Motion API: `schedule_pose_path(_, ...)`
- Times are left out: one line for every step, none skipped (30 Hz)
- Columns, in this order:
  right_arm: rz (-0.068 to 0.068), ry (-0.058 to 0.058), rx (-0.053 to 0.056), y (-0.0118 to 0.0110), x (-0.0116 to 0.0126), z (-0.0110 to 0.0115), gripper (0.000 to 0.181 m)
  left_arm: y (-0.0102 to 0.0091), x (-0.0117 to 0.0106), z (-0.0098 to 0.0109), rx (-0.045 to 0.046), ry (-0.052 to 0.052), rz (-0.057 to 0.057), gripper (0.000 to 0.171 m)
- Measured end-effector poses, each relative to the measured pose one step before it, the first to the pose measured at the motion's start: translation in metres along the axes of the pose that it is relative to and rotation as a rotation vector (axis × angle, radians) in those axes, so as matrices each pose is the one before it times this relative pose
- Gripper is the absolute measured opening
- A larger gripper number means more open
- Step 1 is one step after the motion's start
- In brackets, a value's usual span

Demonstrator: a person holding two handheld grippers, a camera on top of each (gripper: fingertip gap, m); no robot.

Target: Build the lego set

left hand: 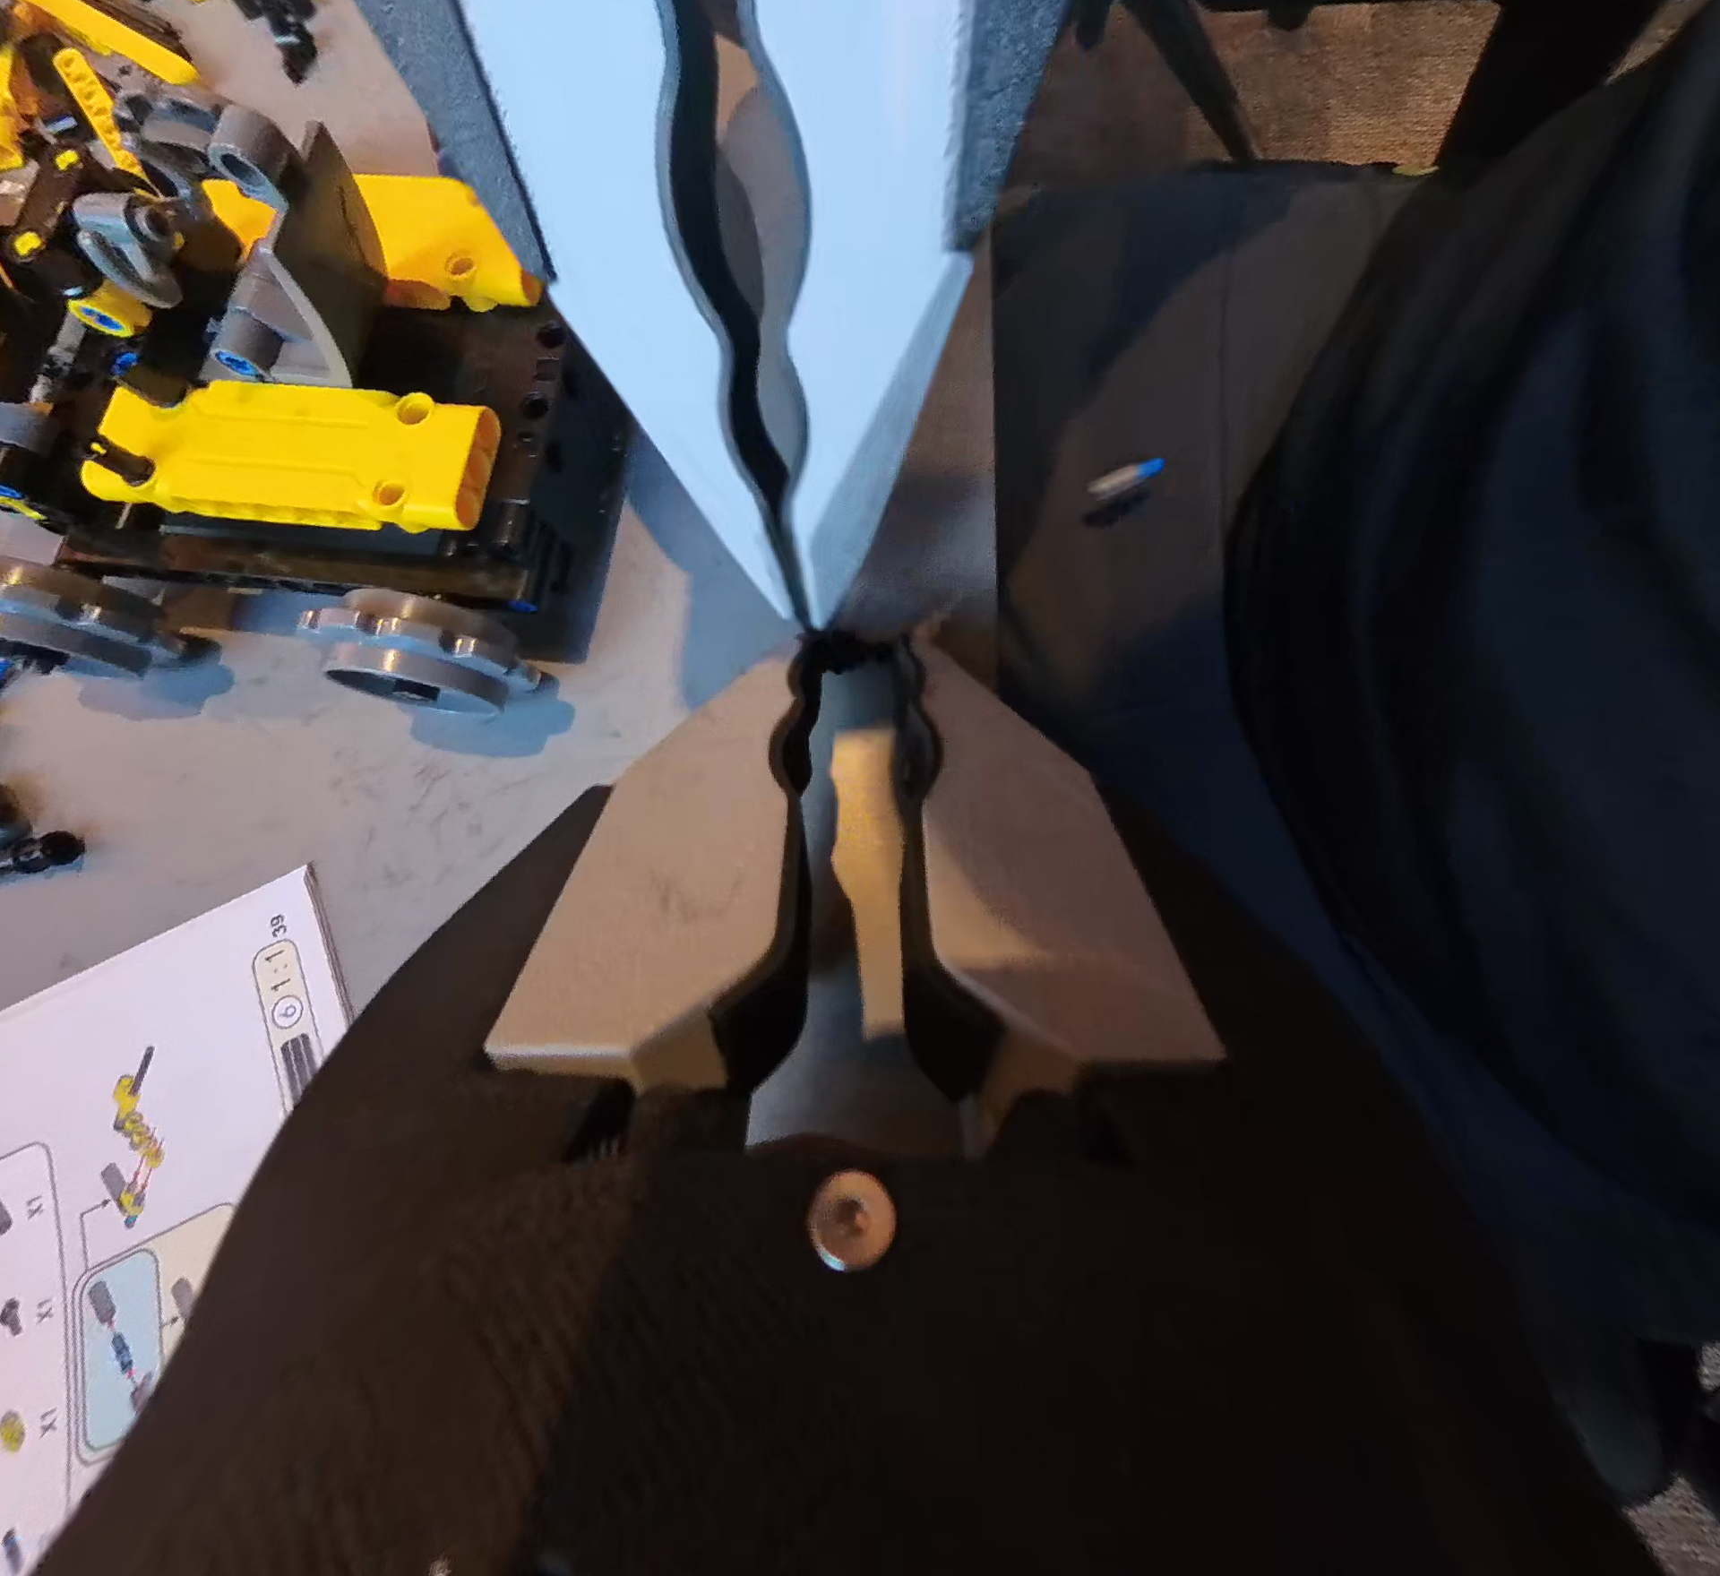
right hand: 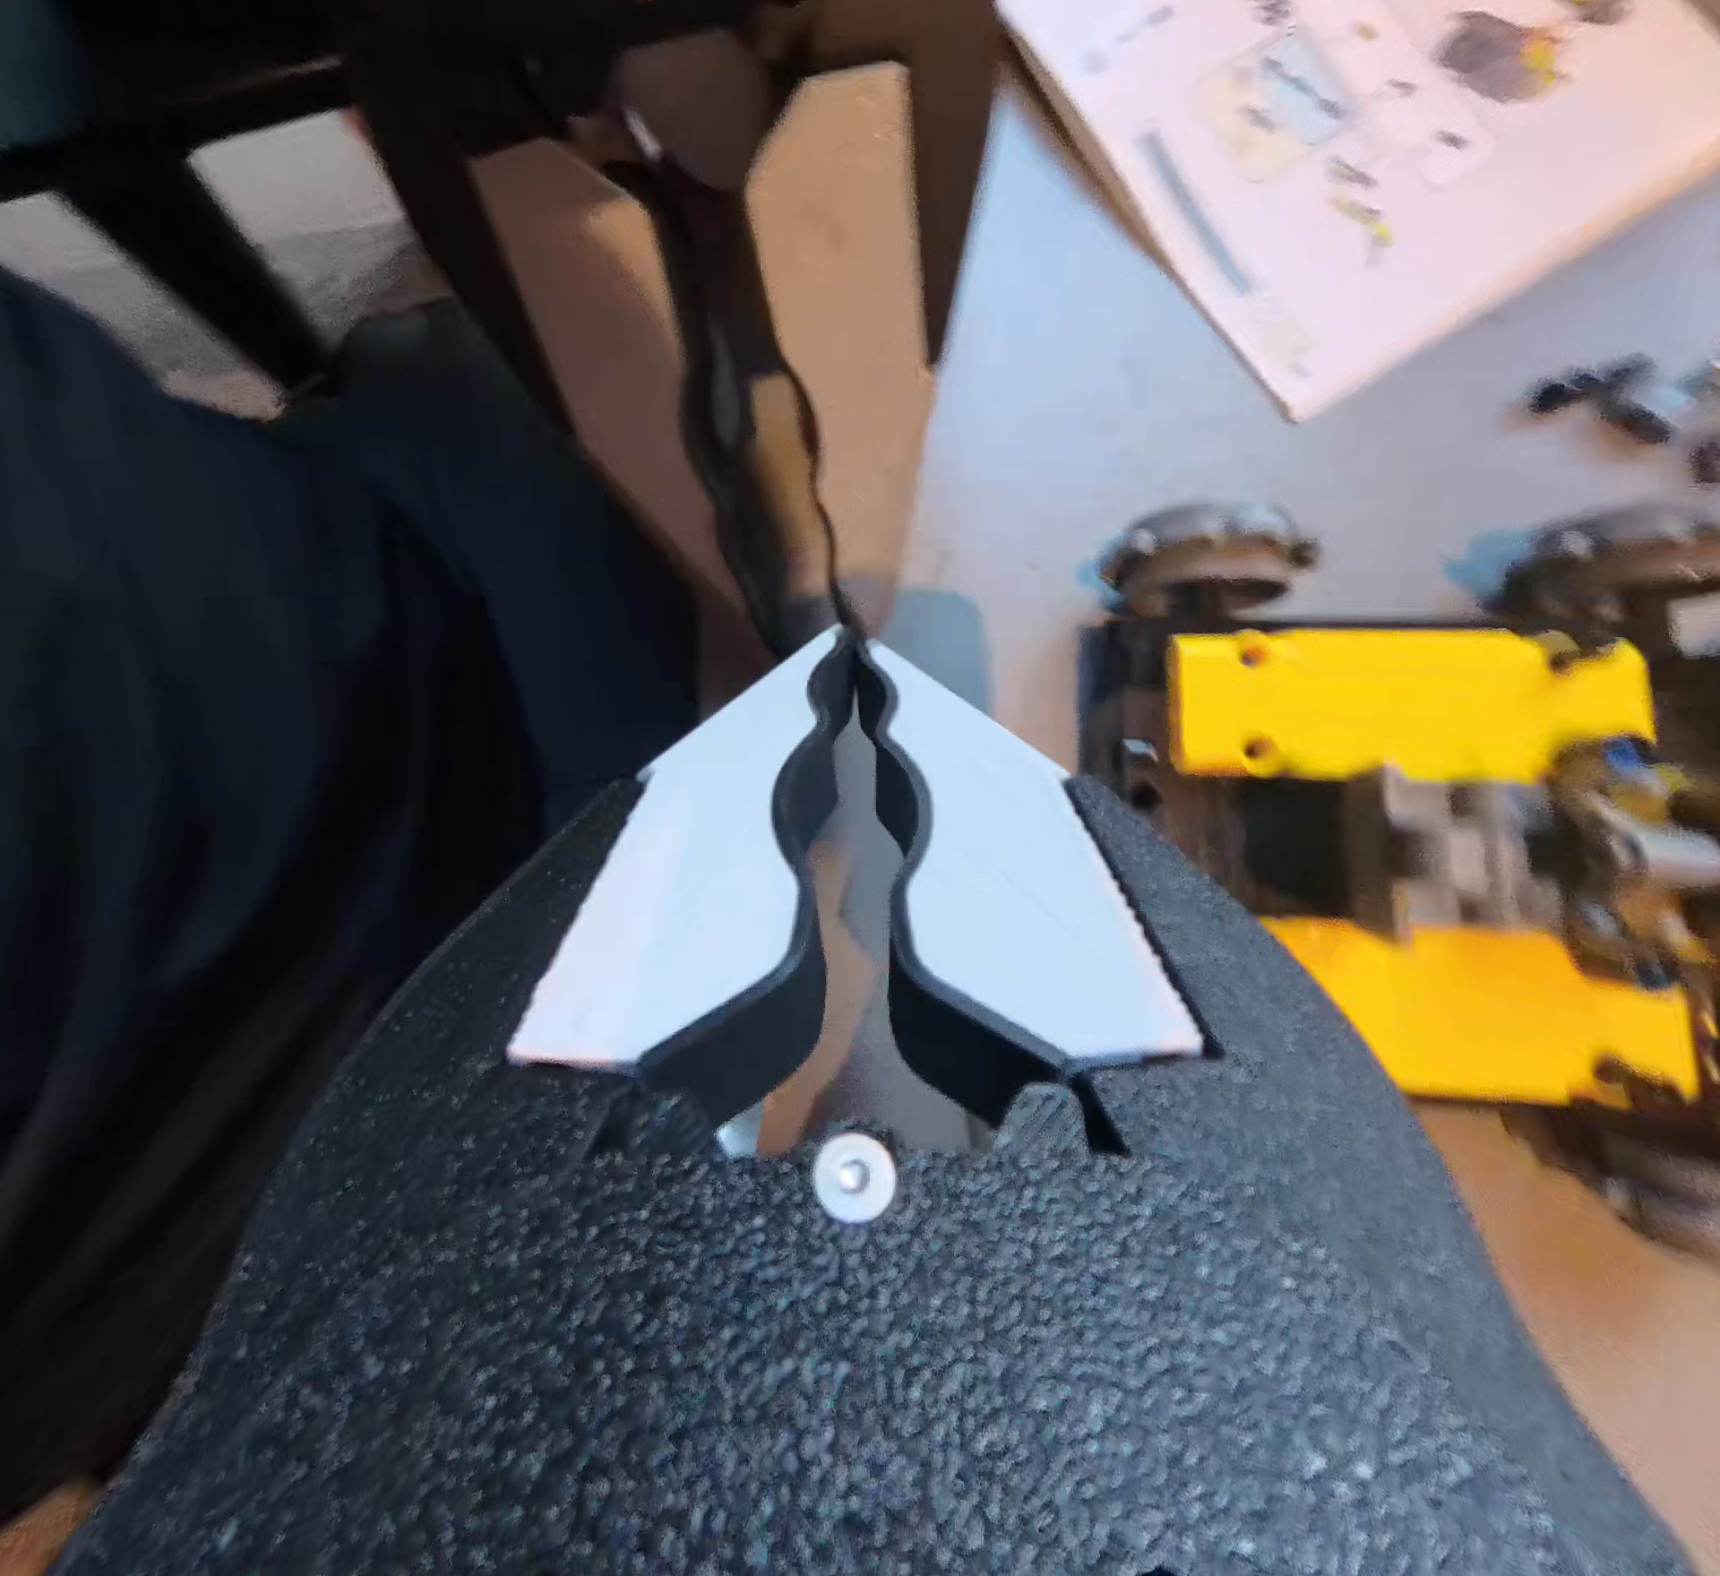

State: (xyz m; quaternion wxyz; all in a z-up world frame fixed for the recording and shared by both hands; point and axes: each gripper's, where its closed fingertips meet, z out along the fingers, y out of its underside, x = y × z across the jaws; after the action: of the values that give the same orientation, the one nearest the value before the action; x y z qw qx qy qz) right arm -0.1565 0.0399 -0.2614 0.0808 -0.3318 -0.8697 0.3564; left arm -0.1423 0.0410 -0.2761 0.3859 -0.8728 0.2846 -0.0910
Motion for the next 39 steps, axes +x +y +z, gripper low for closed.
schedule_pose_path(0.0119,0.0479,0.0365,0.00251,0.00504,-0.00361,0.0,-0.00014,0.00003,-0.00001,0.00064,-0.0054,0.0062,0.014)
schedule_pose_path(0.0097,0.0312,0.0364,0.00096,0.00319,-0.00562,0.0,-0.00004,-0.00009,-0.00003,0.00019,-0.0028,0.0028,0.014)
schedule_pose_path(0.0137,0.0121,0.0278,-0.00004,0.00175,-0.00647,0.0,-0.00002,0.00001,0.00003,0.00008,0.0007,-0.0008,0.014)
schedule_pose_path(0.012,0.0013,0.0249,-0.0021,0.00074,-0.00731,0.0,0.00002,-0.00001,0.0001,-0.00004,0.0052,-0.0057,0.014)
schedule_pose_path(0.0027,0.0129,0.0321,-0.00448,0.00185,-0.00868,0.0,0.00013,-0.00004,0.00005,-0.00034,0.0087,-0.0098,0.014)
schedule_pose_path(-0.0041,0.0236,0.0299,-0.00495,0.00294,-0.00903,0.0,0.00004,0.00007,0.00007,-0.00003,0.0083,-0.009,0.014)
schedule_pose_path(-0.0056,0.0255,0.0238,-0.00383,0.00289,-0.00883,0.0,0.00001,0.00002,-0.0001,0.00019,0.0066,-0.007,0.014)
schedule_pose_path(-0.0022,0.0241,0.0222,-0.00241,0.00256,-0.00784,0.0,0.00013,-0.0001,-0.0001,-0.00003,0.0044,-0.0056,0.014)
schedule_pose_path(0.008,0.0207,0.0185,-0.00044,0.00173,-0.00662,0.0,0.00008,-0.00036,-0.00018,-0.00027,0.0005,-0.0046,0.014)
schedule_pose_path(0.0214,0.0125,0.0121,0.00157,0.00003,-0.00537,0.0,0.00011,-0.00145,-0.00033,-0.0007,-0.0076,-0.0063,0.014)
schedule_pose_path(0.0285,0.0013,0.01,0.00257,-0.0027,-0.00455,0.0,0.00034,-0.00232,-0.00078,-0.00037,-0.019,-0.0048,0.014)
schedule_pose_path(0.022,-0.0056,0.0143,0.00262,-0.00525,-0.00395,0.0,0.00066,-0.00219,-0.00124,-0.00061,-0.0293,0.001,0.014)
schedule_pose_path(0.0112,-0.002,0.0082,0.00429,-0.0058,-0.00322,0.0,0.00154,-0.00364,-0.00201,-0.00243,-0.0501,0.0,0.014)
schedule_pose_path(0.0019,0.0118,-0.0031,0.00631,-0.00433,-0.00243,0.002,0.00201,-0.00283,-0.00294,-0.00206,-0.0559,-0.0008,0.014)
schedule_pose_path(-0.0083,0.0223,-0.0035,0.00602,-0.00233,-0.00155,0.004,0.00125,0.00036,-0.00424,0.00474,-0.0459,0.0,0.014)
schedule_pose_path(-0.0165,0.0327,0.0115,0.00298,-0.0014,-0.00206,0.006,-0.00048,0.00045,-0.00577,0.02047,-0.0524,-0.0035,0.014)
schedule_pose_path(-0.0199,0.0346,0.0236,0.00264,-0.00477,-0.00557,0.008,-0.00143,0.0011,-0.00614,0.03344,-0.0492,-0.0185,0.014)
schedule_pose_path(-0.014,0.034,0.0257,0.00193,-0.00436,-0.00462,0.01,0.00112,0.00438,-0.00562,0.01789,-0.0231,-0.0298,0.014)
schedule_pose_path(-0.004,0.0283,0.0276,0.00155,-0.00509,-0.0041,0.012,0.00357,0.0044,-0.00574,-0.0025,-0.0226,-0.0269,0.014)
schedule_pose_path(0.005,0.0177,0.0285,0.00158,-0.00643,-0.0039,0.018,0.00244,0.00274,-0.00689,-0.00092,-0.038,-0.0145,0.014)
schedule_pose_path(0.0152,0.0145,0.0229,0.00273,-0.0064,-0.00352,0.023,0.00032,0.00302,-0.00854,0.00716,-0.038,-0.0092,0.014)
schedule_pose_path(0.02,0.0095,0.015,0.00427,-0.0064,-0.0039,0.025,-0.00065,0.00413,-0.00953,0.01261,-0.0303,-0.0151,0.014)
schedule_pose_path(0.0143,0.0042,0.0096,0.00549,-0.00764,-0.00451,0.027,0.0,0.00428,-0.01012,0.01335,-0.0281,-0.0235,0.014)
schedule_pose_path(0.0063,0.0077,0.0044,0.00658,-0.0068,-0.0036,0.029,0.0013,0.00444,-0.01061,0.01578,-0.0279,-0.0231,0.014)
schedule_pose_path(0.006,0.0034,0.0044,0.00627,-0.00708,-0.0031,0.031,0.00282,0.00685,-0.01058,0.01439,-0.013,-0.0215,0.014)
schedule_pose_path(0.0108,-0.0199,0.0073,0.00515,-0.01128,-0.0028,0.034,0.00497,0.00833,-0.00987,0.00624,-0.0035,-0.0259,0.014)
schedule_pose_path(0.0105,-0.0209,0.001,0.00486,-0.01213,-0.00162,0.036,0.00675,0.00839,-0.00931,0.00151,-0.0064,-0.0291,0.014)
schedule_pose_path(0.0033,-0.0106,-0.005,0.00521,-0.01108,-0.00024,0.037,0.00678,0.00976,-0.00883,0.0062,-0.0015,-0.0272,0.015)
schedule_pose_path(-0.0067,-0.0205,-0.0041,0.00535,-0.01289,0.00131,0.036,0.00615,0.01152,-0.00891,0.01211,0.0061,-0.0234,0.015)
schedule_pose_path(-0.0038,-0.0242,-0.0063,0.00575,-0.01286,0.00284,0.036,0.00448,0.0129,-0.00935,0.02309,0.0126,-0.0127,0.015)
schedule_pose_path(0.0055,-0.0269,-0.0129,0.00583,-0.01087,0.00467,0.035,0.00401,0.01057,-0.00999,0.02243,-0.0025,0.0018,0.015)
schedule_pose_path(0.0126,-0.0411,-0.0217,0.00644,-0.01273,0.0065,0.038,0.00491,0.0077,-0.01044,0.01077,-0.0146,0.0107,0.015)
schedule_pose_path(0.0187,-0.0466,-0.0258,0.00637,-0.01225,0.00793,0.046,0.00531,0.00792,-0.01065,0.00364,-0.0059,0.0134,0.015)
schedule_pose_path(0.013,-0.0366,-0.0292,0.00608,-0.00999,0.00913,0.053,0.00579,0.00639,-0.01026,0.0033,-0.0097,0.0105,0.015)
schedule_pose_path(-0.0022,-0.0164,-0.0397,0.00688,-0.00634,0.00962,0.05,0.00724,0.00396,-0.00946,-0.00103,-0.0177,0.0011,0.015)
schedule_pose_path(-0.0149,0.0013,-0.0392,0.00607,-0.00337,0.00975,0.046,0.00861,0.00352,-0.00831,-0.00749,-0.0108,-0.0129,0.015)
schedule_pose_path(-0.0206,-0.0041,-0.0233,0.00232,-0.00373,0.01004,0.045,0.00847,0.00402,-0.00714,-0.00277,0.0027,-0.02,0.015)
schedule_pose_path(-0.0172,-0.0138,-0.0122,0.00042,-0.00454,0.00975,0.044,0.00843,0.00275,-0.00562,0.00249,0.0045,-0.0169,0.015)
schedule_pose_path(-0.0157,-0.0156,-0.0191,0.00153,-0.00312,0.01146,0.044,0.0087,0.00081,-0.00402,0.0033,0.0041,-0.0053,0.015)
